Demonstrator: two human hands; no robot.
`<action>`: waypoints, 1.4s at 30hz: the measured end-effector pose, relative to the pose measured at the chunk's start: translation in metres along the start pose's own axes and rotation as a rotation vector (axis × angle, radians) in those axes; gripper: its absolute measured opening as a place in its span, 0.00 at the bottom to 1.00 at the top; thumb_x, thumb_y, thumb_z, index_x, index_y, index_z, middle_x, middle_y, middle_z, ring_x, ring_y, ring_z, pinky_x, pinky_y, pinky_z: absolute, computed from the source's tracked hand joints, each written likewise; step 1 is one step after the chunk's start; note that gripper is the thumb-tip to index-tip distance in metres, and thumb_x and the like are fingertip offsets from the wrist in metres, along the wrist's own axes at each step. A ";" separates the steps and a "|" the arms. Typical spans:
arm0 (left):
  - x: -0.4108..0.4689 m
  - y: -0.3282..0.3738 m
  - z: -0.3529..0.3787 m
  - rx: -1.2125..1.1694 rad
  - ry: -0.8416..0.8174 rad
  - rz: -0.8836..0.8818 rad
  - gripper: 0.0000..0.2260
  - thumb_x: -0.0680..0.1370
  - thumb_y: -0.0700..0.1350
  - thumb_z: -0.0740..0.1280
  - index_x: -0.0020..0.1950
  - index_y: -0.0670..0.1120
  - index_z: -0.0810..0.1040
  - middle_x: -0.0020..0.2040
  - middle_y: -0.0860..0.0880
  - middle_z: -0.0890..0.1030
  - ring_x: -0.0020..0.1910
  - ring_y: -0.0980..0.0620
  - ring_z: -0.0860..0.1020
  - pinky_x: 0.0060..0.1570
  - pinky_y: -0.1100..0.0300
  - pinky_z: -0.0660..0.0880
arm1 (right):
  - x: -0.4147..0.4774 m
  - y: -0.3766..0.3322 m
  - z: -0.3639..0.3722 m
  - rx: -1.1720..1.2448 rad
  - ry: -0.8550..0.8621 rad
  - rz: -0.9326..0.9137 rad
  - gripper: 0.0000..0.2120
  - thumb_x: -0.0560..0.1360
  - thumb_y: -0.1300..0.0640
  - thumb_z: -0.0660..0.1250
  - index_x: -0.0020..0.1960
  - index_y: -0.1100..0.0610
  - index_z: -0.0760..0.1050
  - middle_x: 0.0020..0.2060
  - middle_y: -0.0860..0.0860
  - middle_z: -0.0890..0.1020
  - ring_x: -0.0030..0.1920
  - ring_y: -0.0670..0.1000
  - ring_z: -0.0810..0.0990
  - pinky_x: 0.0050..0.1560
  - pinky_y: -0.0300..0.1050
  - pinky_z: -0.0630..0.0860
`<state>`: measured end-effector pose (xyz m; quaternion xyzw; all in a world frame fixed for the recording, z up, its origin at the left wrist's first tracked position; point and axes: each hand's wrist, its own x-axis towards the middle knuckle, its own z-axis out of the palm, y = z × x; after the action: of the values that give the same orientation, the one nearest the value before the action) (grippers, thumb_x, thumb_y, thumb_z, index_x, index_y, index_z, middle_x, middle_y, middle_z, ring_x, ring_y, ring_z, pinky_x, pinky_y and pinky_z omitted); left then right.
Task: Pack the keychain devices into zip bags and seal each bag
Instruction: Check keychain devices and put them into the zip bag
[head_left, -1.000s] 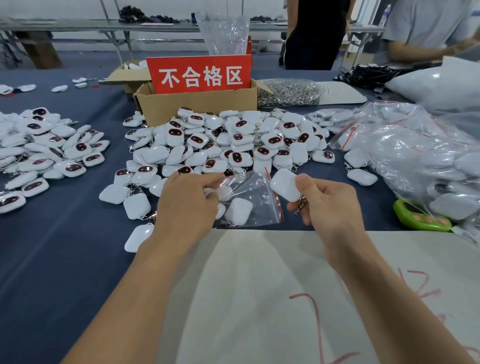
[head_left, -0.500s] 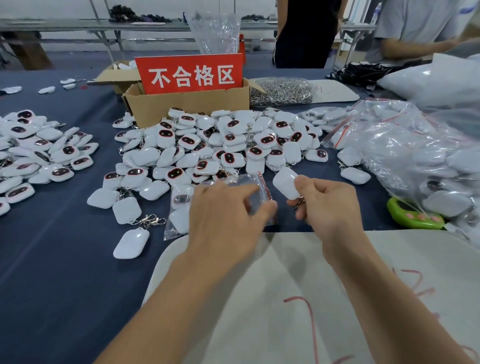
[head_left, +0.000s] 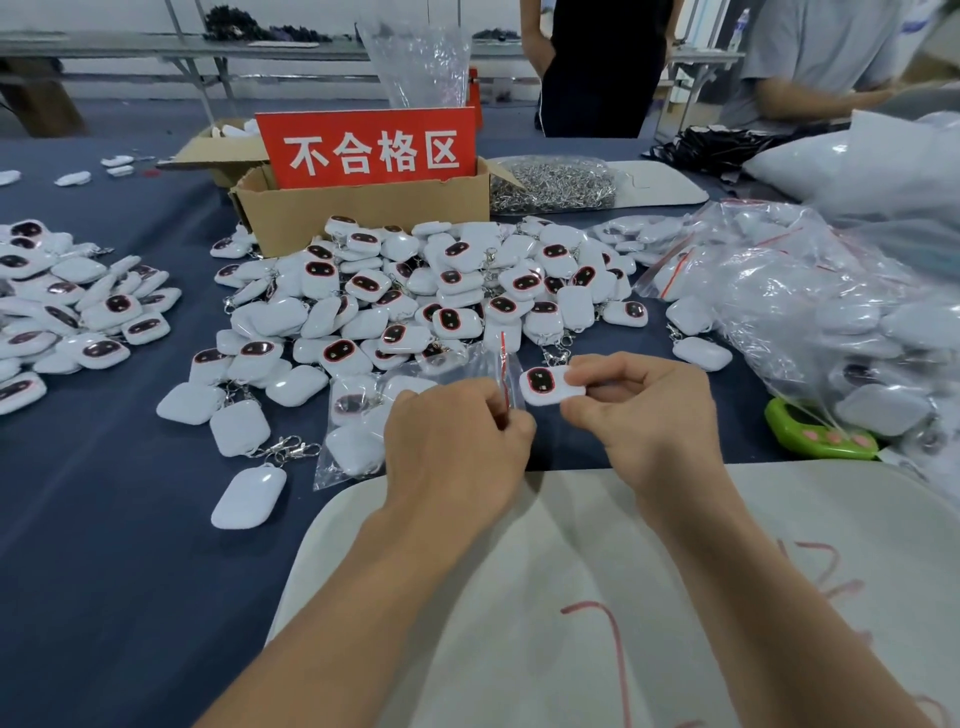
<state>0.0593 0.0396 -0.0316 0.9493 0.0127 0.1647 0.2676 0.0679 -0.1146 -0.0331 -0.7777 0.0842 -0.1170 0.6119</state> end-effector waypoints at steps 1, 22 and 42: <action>-0.001 0.000 0.000 -0.028 0.004 0.001 0.10 0.76 0.53 0.66 0.38 0.50 0.78 0.35 0.50 0.81 0.41 0.47 0.76 0.44 0.54 0.67 | 0.000 0.001 0.001 0.006 0.001 -0.018 0.17 0.67 0.69 0.75 0.39 0.45 0.86 0.43 0.36 0.87 0.43 0.41 0.87 0.46 0.39 0.79; 0.012 -0.009 -0.023 -0.890 0.357 -0.106 0.14 0.78 0.39 0.63 0.33 0.49 0.69 0.28 0.58 0.68 0.29 0.59 0.64 0.29 0.66 0.62 | 0.035 0.013 0.011 -0.367 0.006 -0.158 0.25 0.77 0.63 0.66 0.72 0.47 0.76 0.61 0.41 0.81 0.56 0.37 0.76 0.60 0.30 0.68; 0.017 -0.037 -0.024 -0.311 0.292 -0.097 0.09 0.79 0.46 0.66 0.40 0.54 0.82 0.34 0.60 0.81 0.37 0.55 0.78 0.40 0.60 0.71 | 0.044 0.011 0.028 -0.588 -0.040 -0.220 0.08 0.76 0.60 0.68 0.45 0.50 0.70 0.44 0.47 0.77 0.41 0.50 0.75 0.38 0.44 0.69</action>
<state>0.0699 0.0852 -0.0255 0.8610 0.0715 0.2872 0.4136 0.1183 -0.1036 -0.0466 -0.9279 0.0178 -0.1377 0.3460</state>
